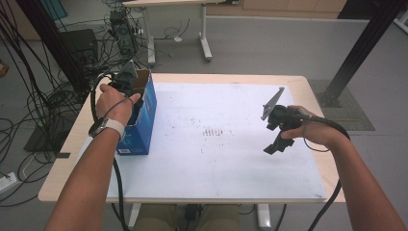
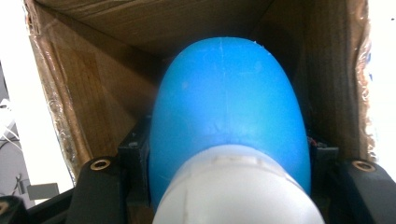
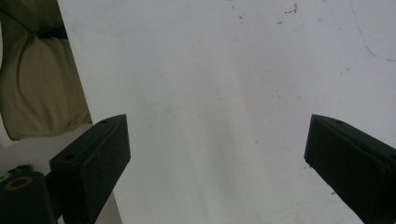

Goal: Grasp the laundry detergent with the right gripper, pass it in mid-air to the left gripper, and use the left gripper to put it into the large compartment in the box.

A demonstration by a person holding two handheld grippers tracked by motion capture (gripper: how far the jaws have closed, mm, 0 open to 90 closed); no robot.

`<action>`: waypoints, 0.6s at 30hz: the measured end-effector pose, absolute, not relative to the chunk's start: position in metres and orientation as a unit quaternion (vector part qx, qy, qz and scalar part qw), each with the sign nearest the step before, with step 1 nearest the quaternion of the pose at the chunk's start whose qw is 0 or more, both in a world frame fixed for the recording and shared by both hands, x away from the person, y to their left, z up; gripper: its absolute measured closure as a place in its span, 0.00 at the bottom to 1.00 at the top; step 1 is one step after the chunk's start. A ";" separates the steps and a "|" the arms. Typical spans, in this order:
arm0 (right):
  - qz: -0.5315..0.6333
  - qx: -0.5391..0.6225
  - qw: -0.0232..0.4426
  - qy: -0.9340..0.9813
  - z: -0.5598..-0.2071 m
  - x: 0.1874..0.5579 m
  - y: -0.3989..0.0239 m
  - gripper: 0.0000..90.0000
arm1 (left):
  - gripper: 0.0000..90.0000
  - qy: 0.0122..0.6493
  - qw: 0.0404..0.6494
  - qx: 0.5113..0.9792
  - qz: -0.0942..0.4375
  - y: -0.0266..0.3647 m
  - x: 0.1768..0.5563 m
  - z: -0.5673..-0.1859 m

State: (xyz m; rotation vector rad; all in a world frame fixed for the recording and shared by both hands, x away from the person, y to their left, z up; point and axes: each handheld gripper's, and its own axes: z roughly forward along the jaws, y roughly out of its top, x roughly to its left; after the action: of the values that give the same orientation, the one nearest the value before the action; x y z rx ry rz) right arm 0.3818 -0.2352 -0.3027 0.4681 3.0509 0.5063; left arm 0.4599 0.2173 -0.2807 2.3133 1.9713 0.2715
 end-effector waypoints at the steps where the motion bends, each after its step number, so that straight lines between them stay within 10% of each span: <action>1: 0.162 0.151 0.006 0.975 -0.303 0.382 -0.235 0.08 | 0.41 0.645 0.045 0.758 0.089 0.217 0.460 -0.281; 18: 0.162 0.148 0.005 0.976 -0.305 0.381 -0.235 0.08 | 0.41 0.644 0.045 0.759 0.088 0.217 0.460 -0.281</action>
State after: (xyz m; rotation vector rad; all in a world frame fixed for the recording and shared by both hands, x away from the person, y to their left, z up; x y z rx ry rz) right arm 0.3814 -0.2350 -0.3054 0.4645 3.0559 0.5082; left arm 0.4600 0.2171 -0.2807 2.3172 1.9671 0.2701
